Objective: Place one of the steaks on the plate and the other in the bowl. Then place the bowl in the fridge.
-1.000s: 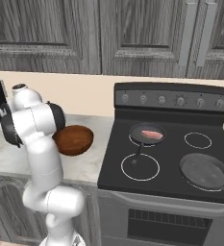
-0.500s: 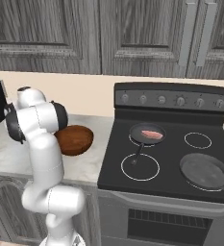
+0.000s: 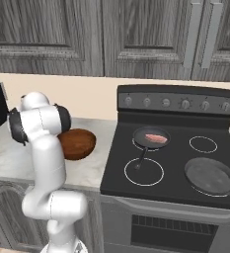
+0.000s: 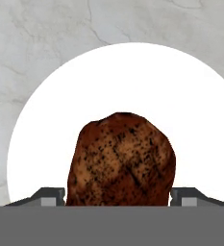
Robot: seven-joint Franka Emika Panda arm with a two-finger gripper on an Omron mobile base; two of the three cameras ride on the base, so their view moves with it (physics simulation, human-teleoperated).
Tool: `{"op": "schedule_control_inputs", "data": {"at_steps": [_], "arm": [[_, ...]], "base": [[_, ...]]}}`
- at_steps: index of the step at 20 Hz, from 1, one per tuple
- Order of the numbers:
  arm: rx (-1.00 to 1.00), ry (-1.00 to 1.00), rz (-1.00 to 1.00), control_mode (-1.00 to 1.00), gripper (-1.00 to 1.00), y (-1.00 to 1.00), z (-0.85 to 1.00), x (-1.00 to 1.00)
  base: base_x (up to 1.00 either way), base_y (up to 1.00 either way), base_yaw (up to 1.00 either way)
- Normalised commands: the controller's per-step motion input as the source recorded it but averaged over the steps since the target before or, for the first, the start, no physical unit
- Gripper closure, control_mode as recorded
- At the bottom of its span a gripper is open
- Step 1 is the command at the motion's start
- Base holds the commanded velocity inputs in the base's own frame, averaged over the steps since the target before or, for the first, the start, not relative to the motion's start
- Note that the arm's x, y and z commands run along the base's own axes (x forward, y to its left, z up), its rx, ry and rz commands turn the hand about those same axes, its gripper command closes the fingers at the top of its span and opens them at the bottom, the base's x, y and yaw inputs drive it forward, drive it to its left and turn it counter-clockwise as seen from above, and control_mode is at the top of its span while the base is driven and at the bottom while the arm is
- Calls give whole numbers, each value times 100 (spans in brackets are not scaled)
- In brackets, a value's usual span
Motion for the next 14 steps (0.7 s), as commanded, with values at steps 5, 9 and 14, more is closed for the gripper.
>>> {"op": "schedule_control_inputs", "data": {"at_steps": [5, 9, 14], "arm": [[-4, 1, 0, -100, 100, 0, -21, 14], [0, 0, 2, -100, 100, 0, 0, 12], [0, 0, 1, -100, -100, 0, -2, 4]], "base": [[0, 0, 0], [0, 0, 0], [0, 0, 0]]}}
